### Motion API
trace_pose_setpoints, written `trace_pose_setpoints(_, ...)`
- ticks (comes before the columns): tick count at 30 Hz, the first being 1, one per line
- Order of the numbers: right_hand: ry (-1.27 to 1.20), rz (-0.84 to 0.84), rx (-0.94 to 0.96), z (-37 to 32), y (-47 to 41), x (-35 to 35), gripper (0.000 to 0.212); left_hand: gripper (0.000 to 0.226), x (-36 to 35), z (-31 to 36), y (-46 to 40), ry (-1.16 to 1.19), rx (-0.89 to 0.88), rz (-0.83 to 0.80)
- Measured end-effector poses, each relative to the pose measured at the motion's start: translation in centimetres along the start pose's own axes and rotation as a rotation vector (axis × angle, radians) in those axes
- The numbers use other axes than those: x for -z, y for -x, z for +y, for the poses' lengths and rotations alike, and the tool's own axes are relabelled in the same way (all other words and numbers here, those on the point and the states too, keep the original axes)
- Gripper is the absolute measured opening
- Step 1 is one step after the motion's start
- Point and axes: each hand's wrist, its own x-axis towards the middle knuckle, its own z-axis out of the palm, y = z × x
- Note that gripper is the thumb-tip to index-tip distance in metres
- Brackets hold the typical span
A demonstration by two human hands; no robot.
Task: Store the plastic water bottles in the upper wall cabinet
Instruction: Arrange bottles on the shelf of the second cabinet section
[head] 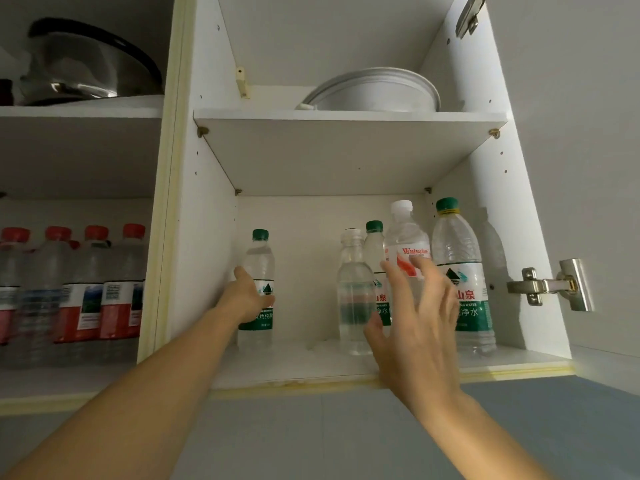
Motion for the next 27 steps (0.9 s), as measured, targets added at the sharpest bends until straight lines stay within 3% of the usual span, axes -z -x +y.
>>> trace_pose_setpoints(2,-0.065,-0.046,0.145,-0.5,-0.7,-0.3,0.072,0.075,-0.3,-0.5,0.3,-0.005,-0.021,0.02)
trace_pose_setpoints(4,-0.116,-0.21,0.22,-1.8,-1.9,-1.0,0.075,0.073,-0.5,-0.7,0.5,-0.008,-0.039,0.037)
trace_pose_setpoints(6,-0.07,-0.381,0.215,-3.1,-3.1,-2.4,0.081,0.072,-0.5,-0.6,0.6,-0.015,-0.046,0.045)
trace_pose_setpoints(10,0.143,-0.563,0.053,-4.3,-4.7,-5.5,0.092,0.066,-0.6,-0.7,0.7,-0.009,-0.059,0.054)
trace_pose_setpoints(15,0.174,-0.579,-0.245,-4.5,-4.7,-7.5,0.107,0.07,-0.6,-0.8,0.5,-0.017,-0.043,0.056)
trace_pose_setpoints(19,0.204,-0.492,-0.198,-4.1,-4.2,-8.3,0.115,0.073,-0.6,-0.8,0.3,-0.044,-0.032,0.055)
trace_pose_setpoints(23,-0.128,-0.53,-0.287,-3.3,-5.2,-8.7,0.115,0.072,-0.6,-0.9,0.3,-0.033,-0.021,0.051)
trace_pose_setpoints(27,-0.294,-0.718,-0.408,-2.3,-6.3,-8.8,0.111,0.072,-0.7,-0.9,0.5,-0.019,-0.025,0.053)
